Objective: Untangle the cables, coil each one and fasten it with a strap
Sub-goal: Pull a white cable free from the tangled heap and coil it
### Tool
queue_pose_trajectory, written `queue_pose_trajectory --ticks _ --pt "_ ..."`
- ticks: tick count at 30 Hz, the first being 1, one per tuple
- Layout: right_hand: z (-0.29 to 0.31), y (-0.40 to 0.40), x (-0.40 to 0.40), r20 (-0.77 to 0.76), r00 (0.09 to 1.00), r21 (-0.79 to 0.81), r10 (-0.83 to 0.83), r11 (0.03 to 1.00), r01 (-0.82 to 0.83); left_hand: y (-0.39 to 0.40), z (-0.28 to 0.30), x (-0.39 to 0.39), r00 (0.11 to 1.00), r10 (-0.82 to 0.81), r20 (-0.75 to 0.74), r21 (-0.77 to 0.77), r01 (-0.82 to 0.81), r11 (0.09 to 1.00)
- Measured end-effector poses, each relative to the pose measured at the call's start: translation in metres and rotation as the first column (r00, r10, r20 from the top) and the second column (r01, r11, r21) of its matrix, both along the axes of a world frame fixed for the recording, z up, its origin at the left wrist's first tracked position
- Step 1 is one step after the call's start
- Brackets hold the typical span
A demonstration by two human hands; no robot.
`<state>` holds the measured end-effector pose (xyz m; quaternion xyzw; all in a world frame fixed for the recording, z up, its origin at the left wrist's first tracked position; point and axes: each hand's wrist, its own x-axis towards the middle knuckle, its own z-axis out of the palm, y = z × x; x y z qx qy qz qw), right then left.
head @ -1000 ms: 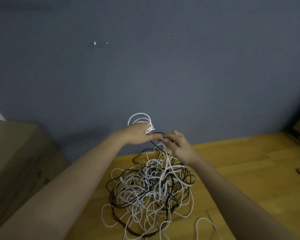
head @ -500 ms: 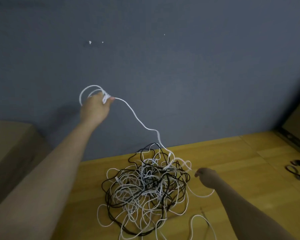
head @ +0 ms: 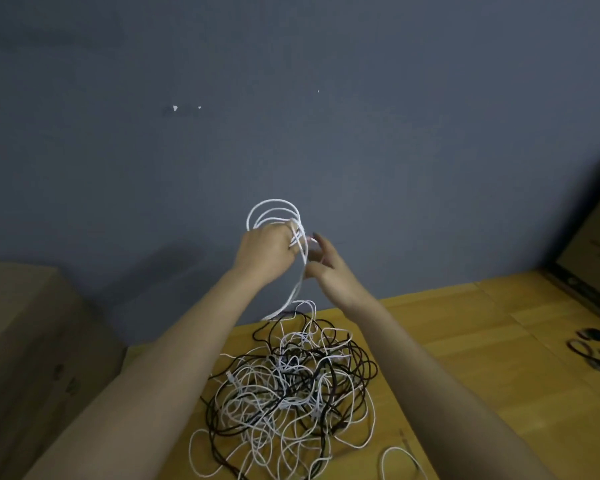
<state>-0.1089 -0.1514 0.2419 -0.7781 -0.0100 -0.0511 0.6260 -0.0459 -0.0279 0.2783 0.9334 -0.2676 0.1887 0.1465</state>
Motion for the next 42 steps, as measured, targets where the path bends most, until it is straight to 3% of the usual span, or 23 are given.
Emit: queue_pose_trajectory --ticks 6,11,13,15,17,24,30,33,37,40,42 --pt "-0.031 -0.007 -0.014 0.009 1.0 0.315 -0.024 0.949 0.021 0.014 -0.001 0.009 0.994 0.067 -0.082 -0.127 -0.077 0.989" --pt "-0.057 -0.032 -0.02 0.031 0.979 0.109 -0.201 0.974 0.197 0.031 -0.004 0.021 0.953 0.204 -0.225 -0.29 -0.266 0.919" --pt "-0.075 -0.048 -0.028 -0.051 0.968 0.11 -0.246 0.962 0.25 0.037 -0.001 0.023 0.931 0.249 -0.269 -0.43 -0.347 0.833" --pt "-0.096 -0.064 -0.042 -0.138 0.942 0.094 -0.305 0.943 0.319 0.05 0.009 0.028 0.91 0.298 -0.288 -0.6 -0.414 0.684" --pt "-0.118 -0.079 -0.052 -0.19 0.902 0.015 -0.387 0.918 0.397 0.065 0.02 0.036 0.898 0.339 -0.279 -0.639 -0.438 0.632" --pt "-0.122 -0.079 -0.035 -0.162 0.915 -0.261 -0.369 0.911 0.321 0.047 0.021 0.032 0.947 0.286 -0.148 -0.459 -0.322 0.828" --pt "-0.079 -0.064 -0.024 -0.18 0.889 -0.053 -0.42 0.907 0.418 0.02 0.014 0.022 0.966 0.256 -0.047 -0.294 -0.258 0.92" --pt "-0.056 -0.058 -0.02 -0.049 0.91 -0.082 -0.413 0.909 0.408 0.01 0.013 0.019 0.974 0.224 -0.032 -0.261 -0.224 0.939" --pt "-0.025 -0.038 -0.011 0.159 0.96 -0.167 -0.23 0.952 0.255 -0.007 0.01 0.012 0.993 0.099 -0.058 -0.254 -0.111 0.961" --pt "-0.014 -0.023 0.003 0.117 0.985 -0.2 -0.128 0.968 0.15 -0.017 0.009 0.009 0.991 -0.026 -0.132 -0.346 -0.021 0.938" --pt "-0.018 -0.022 0.007 0.075 0.986 -0.04 -0.148 0.988 0.152 -0.013 0.013 0.009 0.973 -0.106 -0.204 -0.479 -0.005 0.878"
